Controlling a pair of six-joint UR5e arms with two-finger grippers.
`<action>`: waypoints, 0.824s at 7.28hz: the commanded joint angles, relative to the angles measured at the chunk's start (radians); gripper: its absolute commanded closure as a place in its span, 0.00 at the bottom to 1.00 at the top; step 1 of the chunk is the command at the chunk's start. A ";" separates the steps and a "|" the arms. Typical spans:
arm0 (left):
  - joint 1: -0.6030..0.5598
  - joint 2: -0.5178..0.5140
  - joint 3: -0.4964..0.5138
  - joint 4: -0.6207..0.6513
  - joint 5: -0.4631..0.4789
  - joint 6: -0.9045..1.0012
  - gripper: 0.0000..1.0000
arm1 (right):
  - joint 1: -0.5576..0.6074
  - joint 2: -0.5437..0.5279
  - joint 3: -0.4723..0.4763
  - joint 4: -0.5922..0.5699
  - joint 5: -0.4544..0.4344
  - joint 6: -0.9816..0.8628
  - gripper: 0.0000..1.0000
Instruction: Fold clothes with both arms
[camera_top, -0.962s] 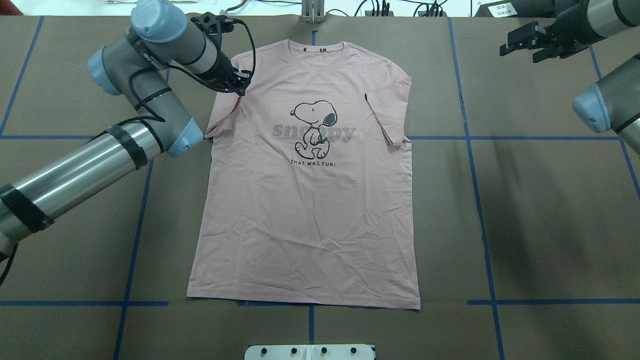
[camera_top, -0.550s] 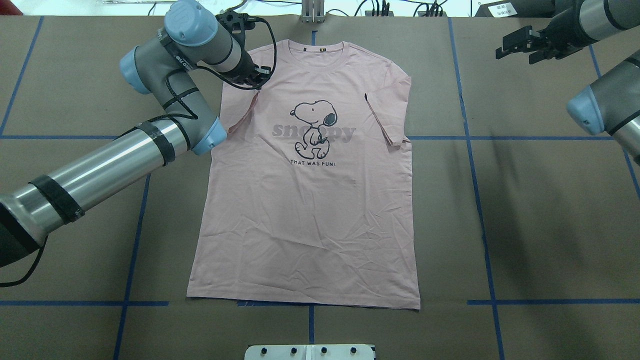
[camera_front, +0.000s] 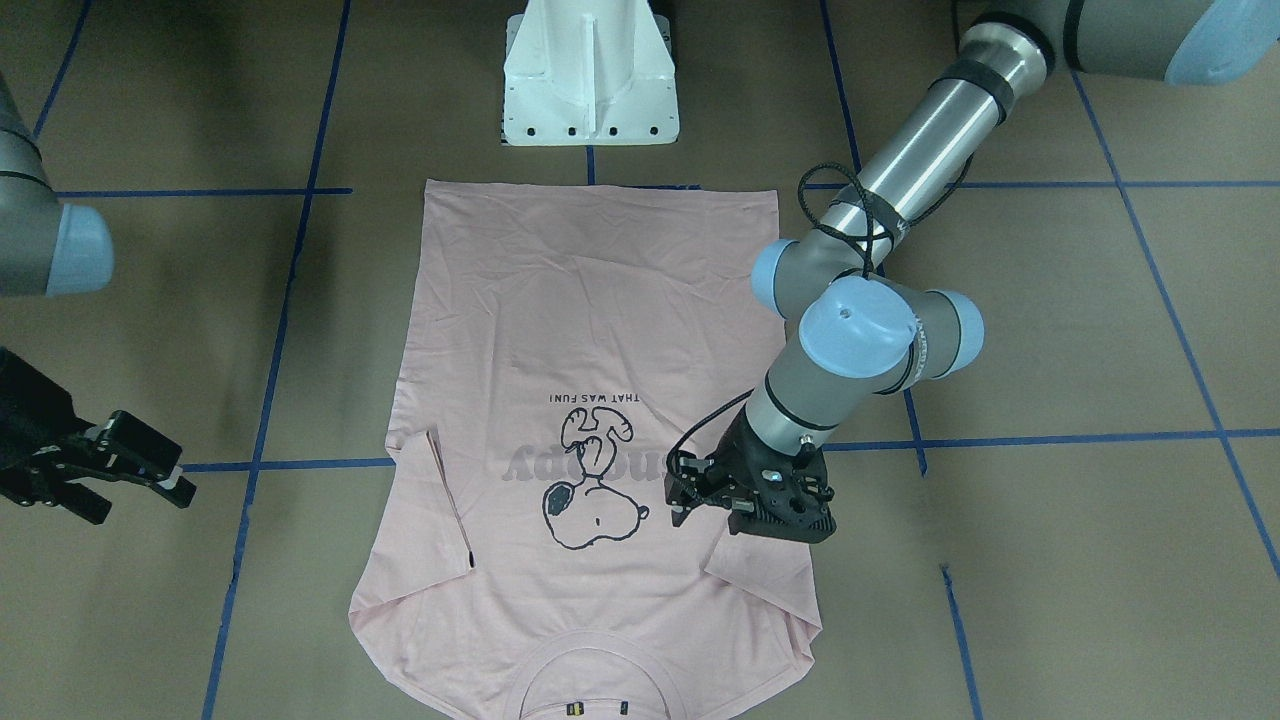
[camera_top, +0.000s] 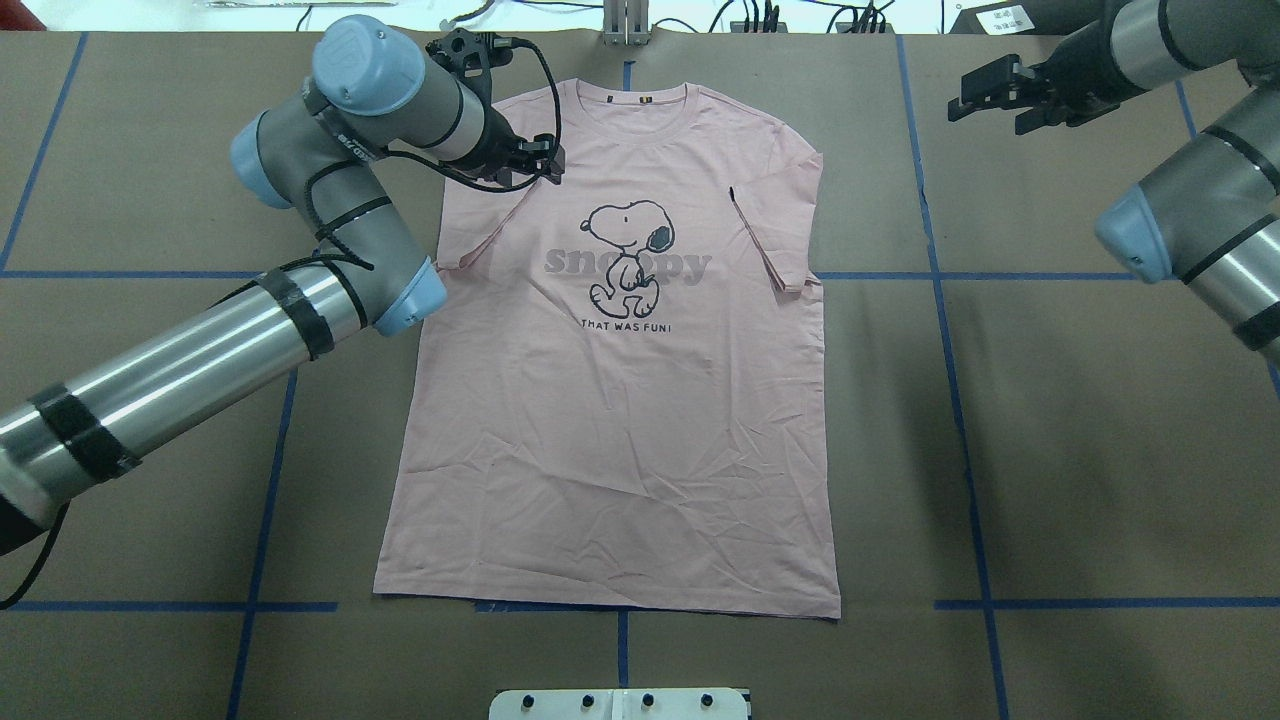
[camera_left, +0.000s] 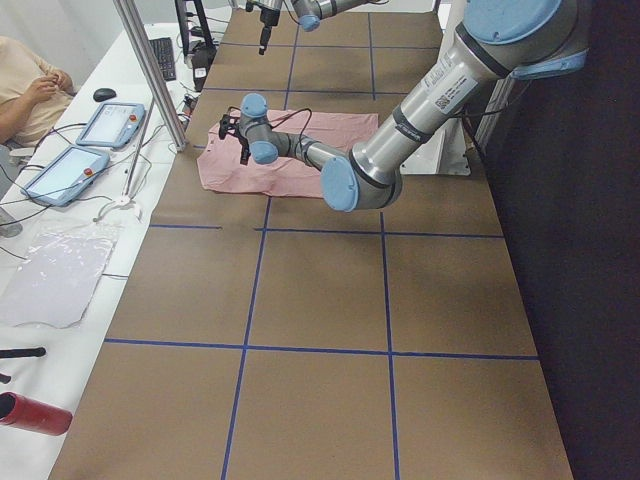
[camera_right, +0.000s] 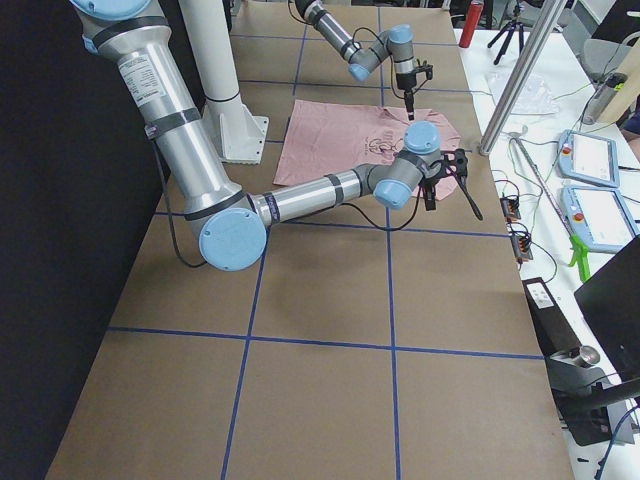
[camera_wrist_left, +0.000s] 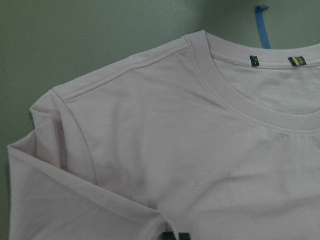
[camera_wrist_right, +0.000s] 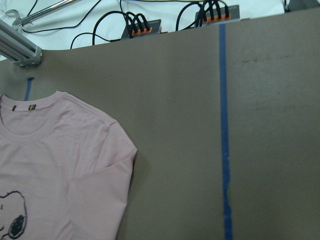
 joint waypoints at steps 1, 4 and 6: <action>0.006 0.217 -0.288 0.006 -0.004 -0.035 0.21 | -0.218 -0.044 0.172 -0.011 -0.174 0.329 0.00; 0.015 0.341 -0.395 0.005 0.001 -0.036 0.16 | -0.609 -0.130 0.439 -0.218 -0.560 0.673 0.06; 0.015 0.369 -0.405 0.003 -0.001 -0.036 0.14 | -0.874 -0.170 0.604 -0.436 -0.826 0.842 0.22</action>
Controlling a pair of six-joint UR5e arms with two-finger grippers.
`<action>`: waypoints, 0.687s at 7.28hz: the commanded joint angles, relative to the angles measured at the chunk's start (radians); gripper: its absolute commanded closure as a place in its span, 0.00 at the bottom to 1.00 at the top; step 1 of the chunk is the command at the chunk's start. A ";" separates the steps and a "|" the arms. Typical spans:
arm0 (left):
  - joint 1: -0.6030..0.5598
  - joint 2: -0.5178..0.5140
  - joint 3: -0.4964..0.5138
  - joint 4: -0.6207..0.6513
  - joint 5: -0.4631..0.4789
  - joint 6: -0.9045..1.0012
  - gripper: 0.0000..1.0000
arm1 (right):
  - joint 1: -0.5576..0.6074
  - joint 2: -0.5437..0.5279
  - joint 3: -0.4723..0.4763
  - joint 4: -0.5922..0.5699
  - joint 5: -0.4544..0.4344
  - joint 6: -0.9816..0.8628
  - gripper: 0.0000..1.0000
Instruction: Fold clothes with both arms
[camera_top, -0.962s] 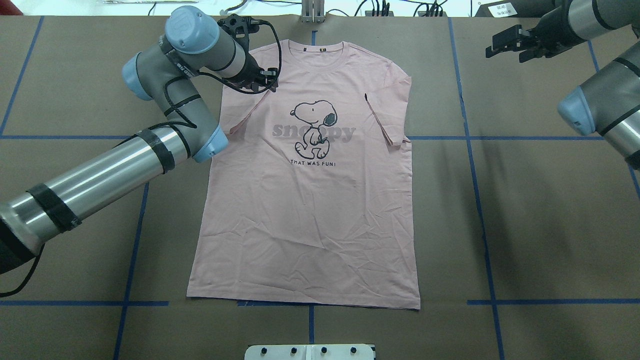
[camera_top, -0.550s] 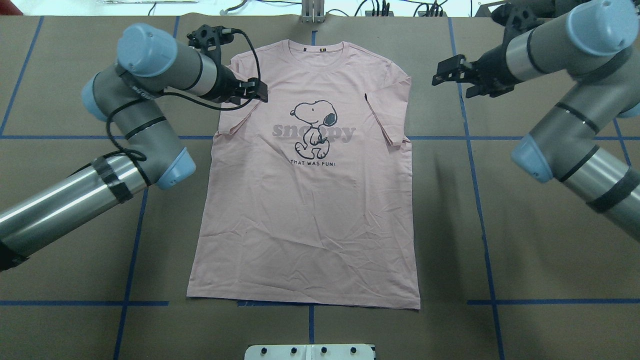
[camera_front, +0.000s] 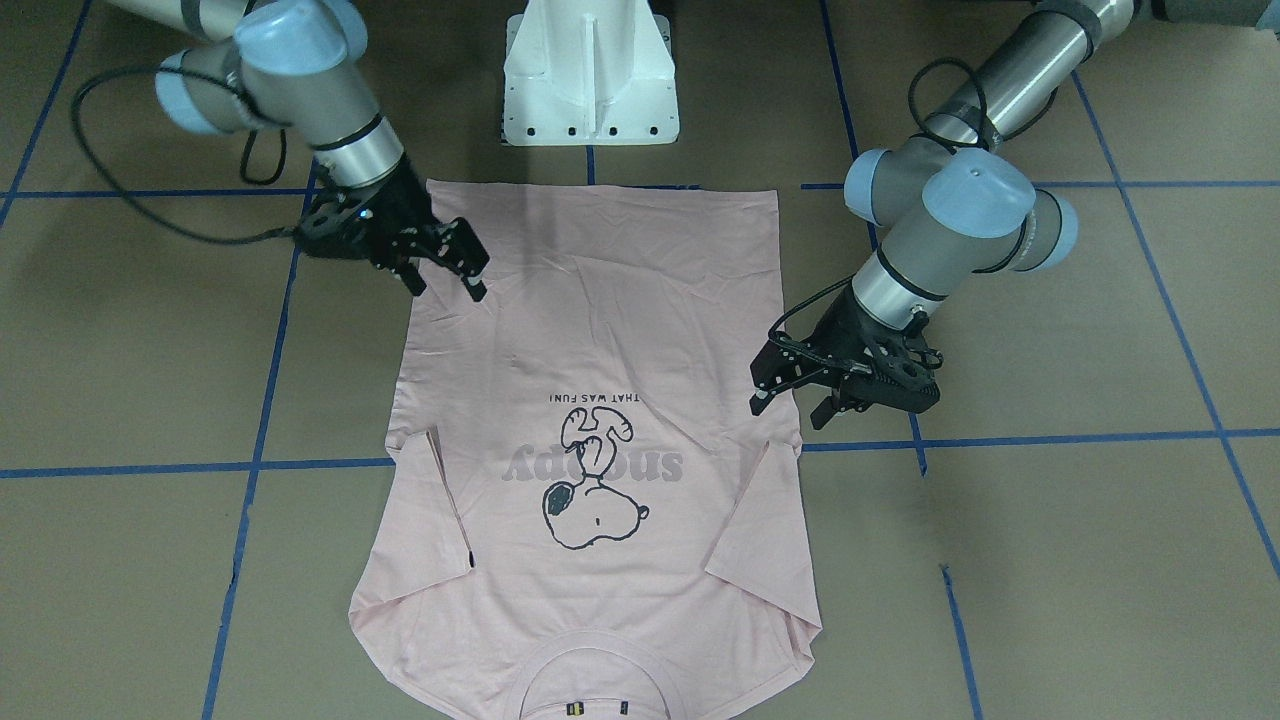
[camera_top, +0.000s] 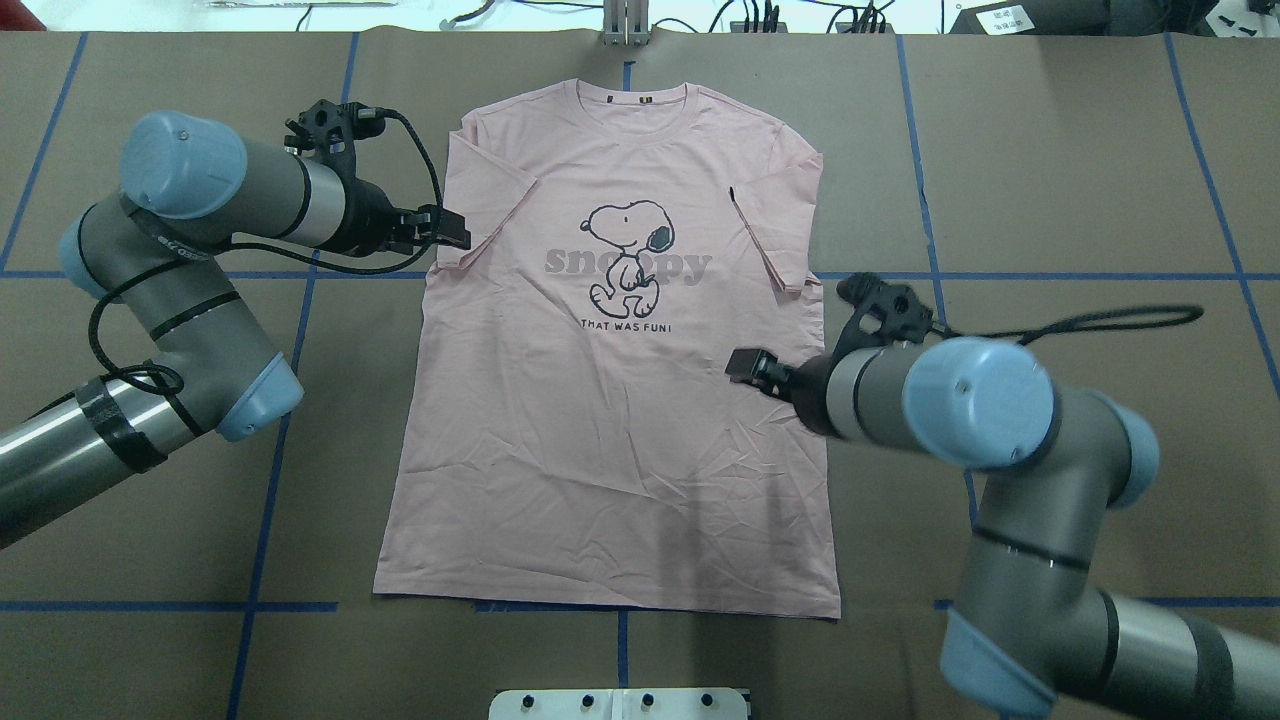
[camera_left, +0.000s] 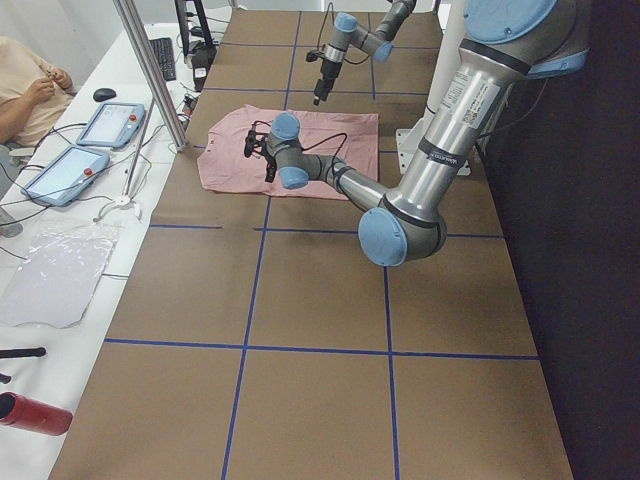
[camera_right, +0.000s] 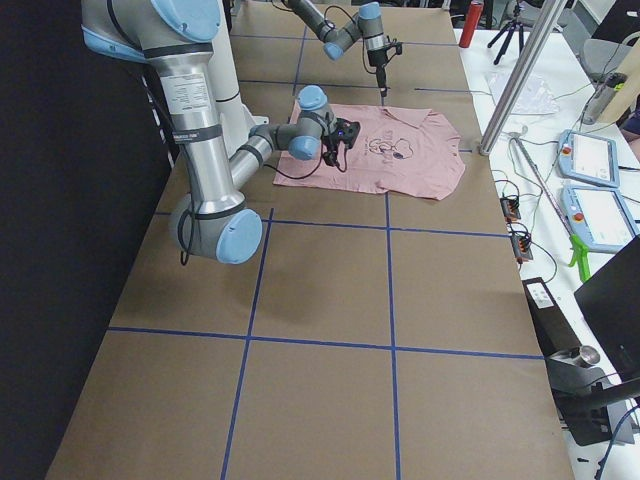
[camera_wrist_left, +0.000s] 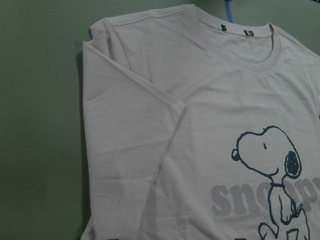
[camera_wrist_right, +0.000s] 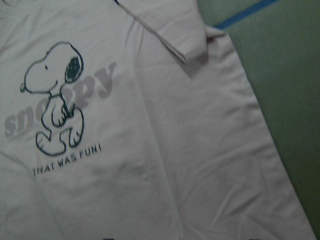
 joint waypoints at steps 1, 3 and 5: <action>0.002 0.035 -0.014 -0.001 0.000 0.000 0.13 | -0.243 -0.106 0.138 -0.126 -0.211 0.179 0.23; 0.010 0.042 -0.040 0.002 0.000 -0.032 0.12 | -0.340 -0.215 0.155 -0.127 -0.263 0.296 0.23; 0.047 0.095 -0.120 0.024 0.004 -0.063 0.12 | -0.366 -0.221 0.153 -0.129 -0.262 0.328 0.23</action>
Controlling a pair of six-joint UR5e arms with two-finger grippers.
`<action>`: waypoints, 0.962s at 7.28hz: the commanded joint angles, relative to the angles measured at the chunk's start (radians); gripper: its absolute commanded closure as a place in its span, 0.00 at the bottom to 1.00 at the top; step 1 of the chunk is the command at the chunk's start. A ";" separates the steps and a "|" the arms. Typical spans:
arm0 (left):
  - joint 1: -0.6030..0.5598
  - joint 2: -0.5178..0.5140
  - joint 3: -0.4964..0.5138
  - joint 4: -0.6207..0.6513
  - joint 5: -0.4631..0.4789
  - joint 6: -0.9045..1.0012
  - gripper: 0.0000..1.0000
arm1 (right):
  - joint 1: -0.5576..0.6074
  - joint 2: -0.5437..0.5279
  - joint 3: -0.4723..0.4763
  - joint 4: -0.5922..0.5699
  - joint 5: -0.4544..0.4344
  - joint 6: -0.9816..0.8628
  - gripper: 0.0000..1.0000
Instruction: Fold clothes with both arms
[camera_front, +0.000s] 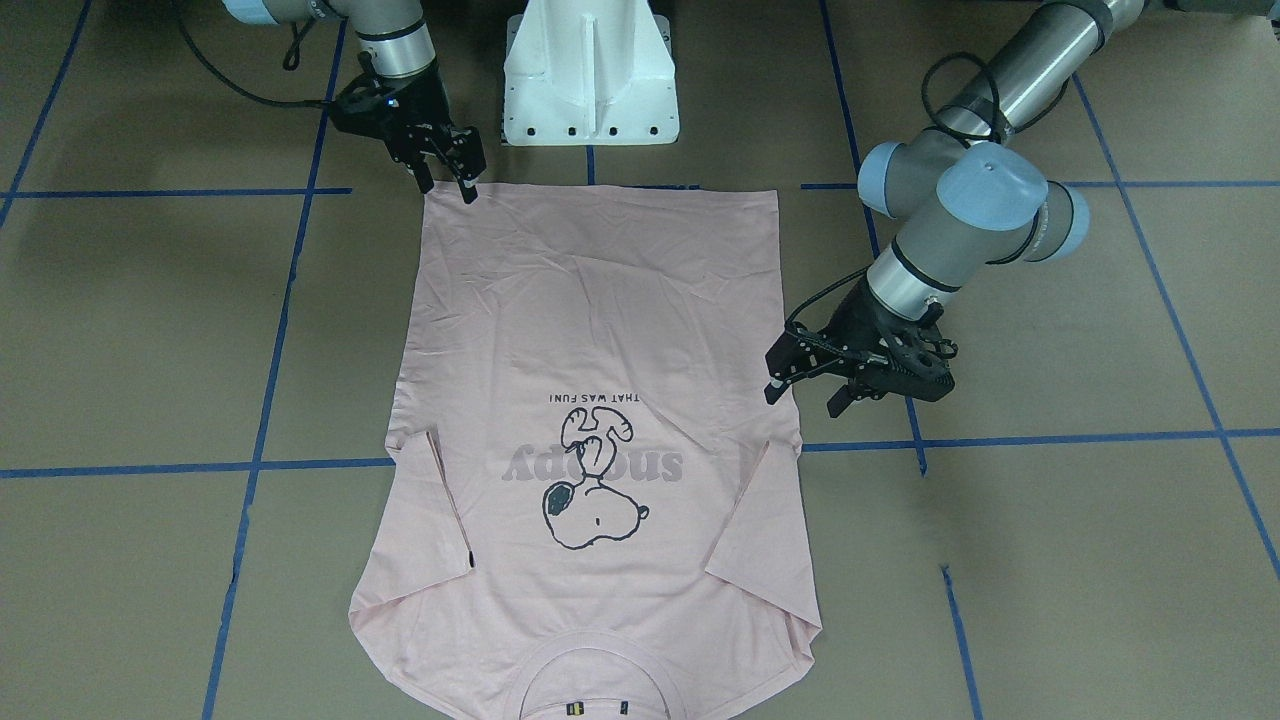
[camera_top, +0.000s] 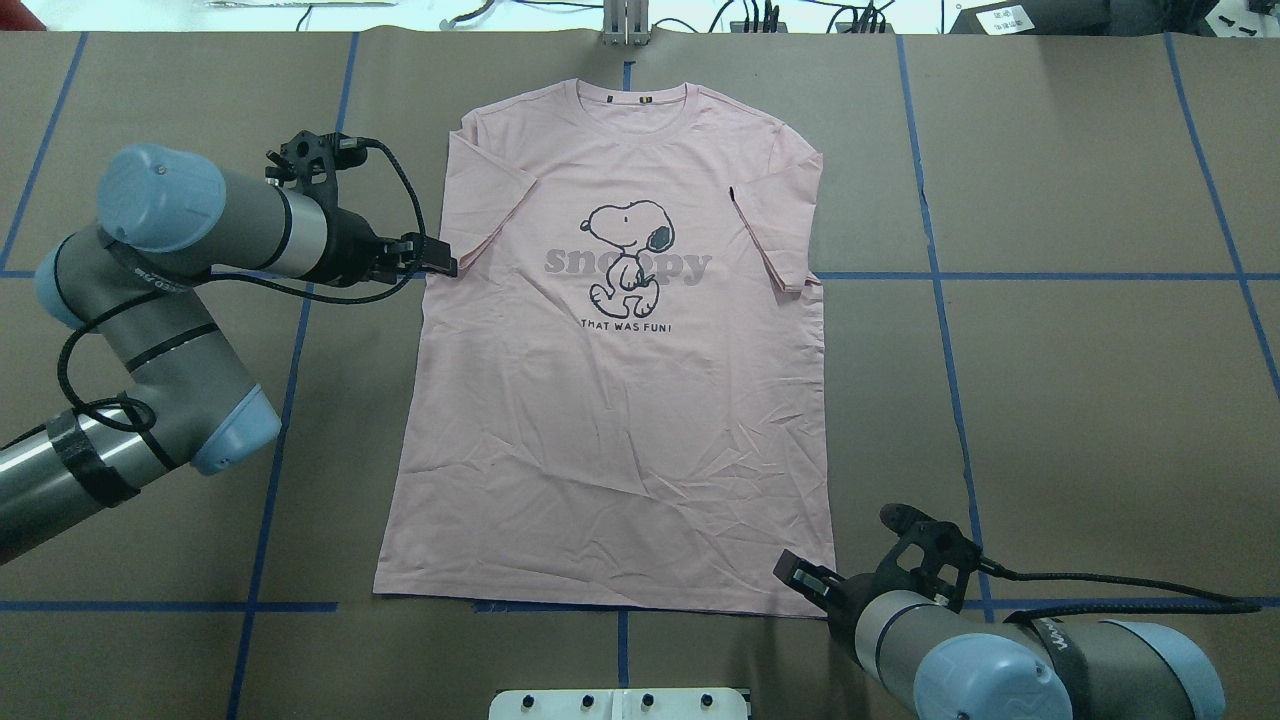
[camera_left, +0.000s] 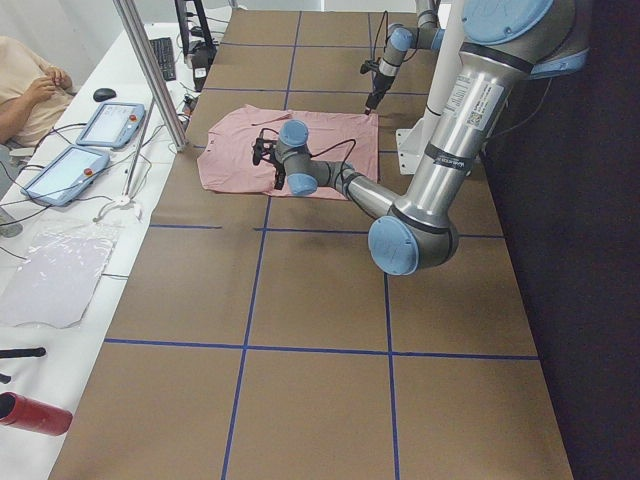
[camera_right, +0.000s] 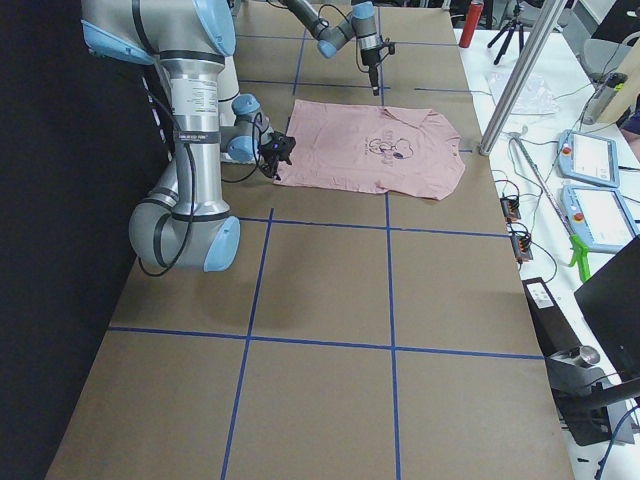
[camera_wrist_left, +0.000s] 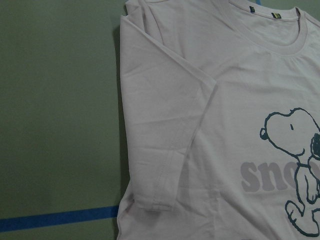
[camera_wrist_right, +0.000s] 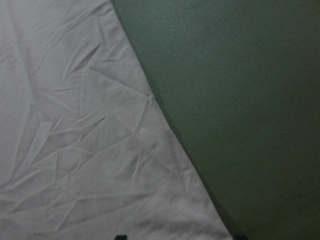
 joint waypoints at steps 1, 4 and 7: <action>0.015 0.025 -0.040 0.009 0.002 -0.017 0.11 | -0.032 -0.011 -0.006 -0.002 -0.004 0.043 0.24; 0.015 0.030 -0.040 0.009 0.005 -0.018 0.10 | -0.038 -0.013 -0.022 -0.002 -0.001 0.044 0.37; 0.015 0.034 -0.037 0.009 0.005 -0.026 0.09 | -0.037 -0.014 -0.029 -0.003 0.001 0.044 0.51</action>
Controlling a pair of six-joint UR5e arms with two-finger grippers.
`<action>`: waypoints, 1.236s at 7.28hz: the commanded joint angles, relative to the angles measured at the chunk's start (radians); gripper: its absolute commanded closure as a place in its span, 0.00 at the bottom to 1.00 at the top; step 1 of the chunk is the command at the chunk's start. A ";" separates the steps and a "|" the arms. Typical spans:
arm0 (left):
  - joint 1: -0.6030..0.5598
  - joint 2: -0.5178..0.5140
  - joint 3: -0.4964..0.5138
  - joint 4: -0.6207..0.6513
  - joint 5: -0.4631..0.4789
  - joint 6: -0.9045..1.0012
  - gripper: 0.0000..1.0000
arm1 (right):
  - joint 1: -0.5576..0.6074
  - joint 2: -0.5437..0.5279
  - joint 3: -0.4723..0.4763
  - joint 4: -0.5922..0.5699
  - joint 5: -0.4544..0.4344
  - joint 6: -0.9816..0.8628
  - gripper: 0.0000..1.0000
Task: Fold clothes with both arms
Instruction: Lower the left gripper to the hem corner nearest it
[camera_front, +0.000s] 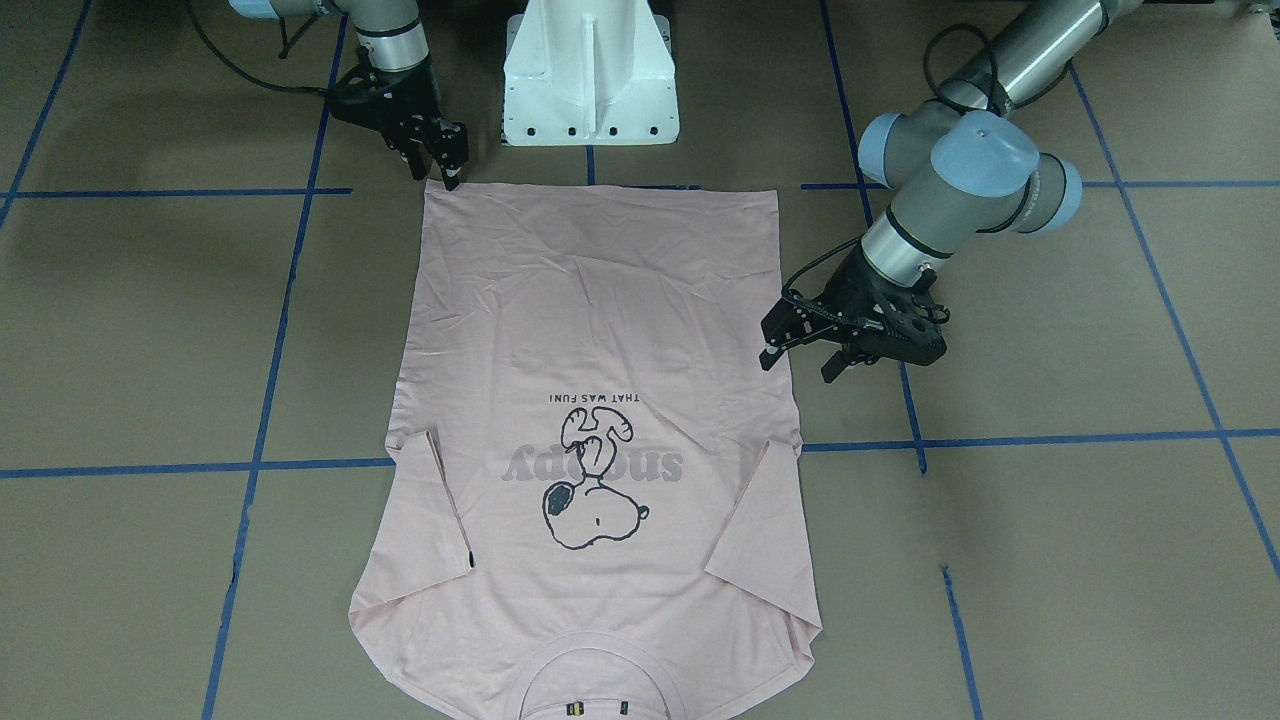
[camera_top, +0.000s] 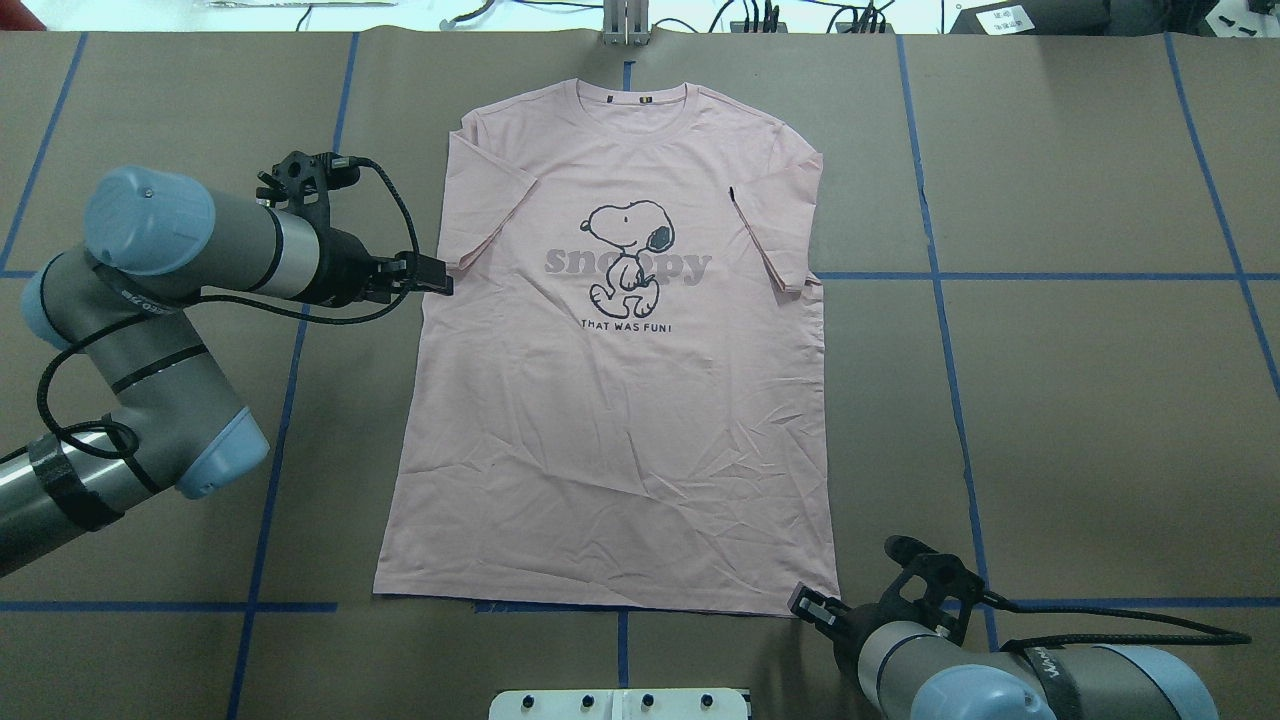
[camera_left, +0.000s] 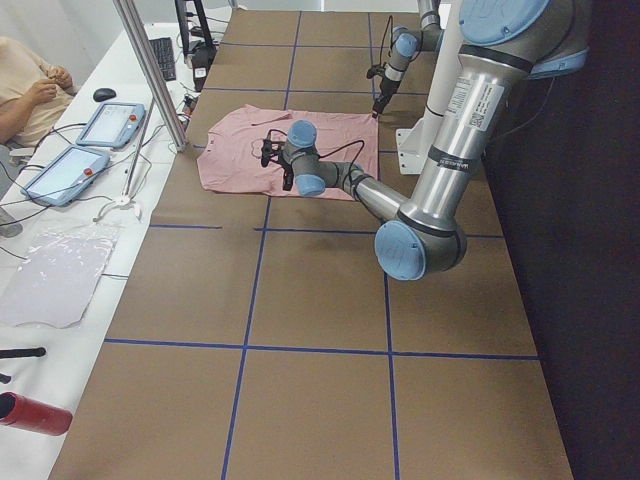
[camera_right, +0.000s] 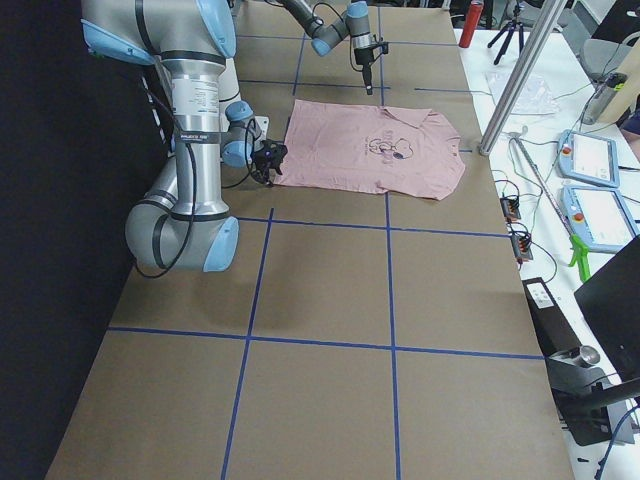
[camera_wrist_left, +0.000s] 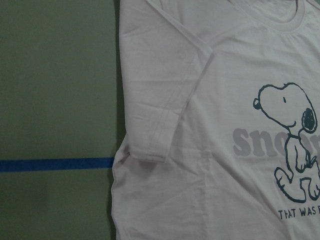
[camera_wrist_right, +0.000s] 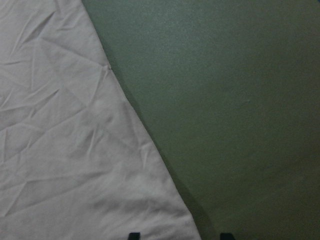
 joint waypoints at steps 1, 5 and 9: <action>0.002 0.004 0.001 0.000 0.000 -0.001 0.10 | 0.002 -0.001 -0.003 0.000 0.001 0.000 0.75; 0.003 0.010 -0.005 0.003 -0.003 -0.016 0.09 | 0.007 0.002 0.010 0.001 0.002 -0.005 1.00; 0.352 0.210 -0.414 0.294 0.158 -0.489 0.10 | 0.017 -0.001 0.040 0.001 -0.001 -0.005 1.00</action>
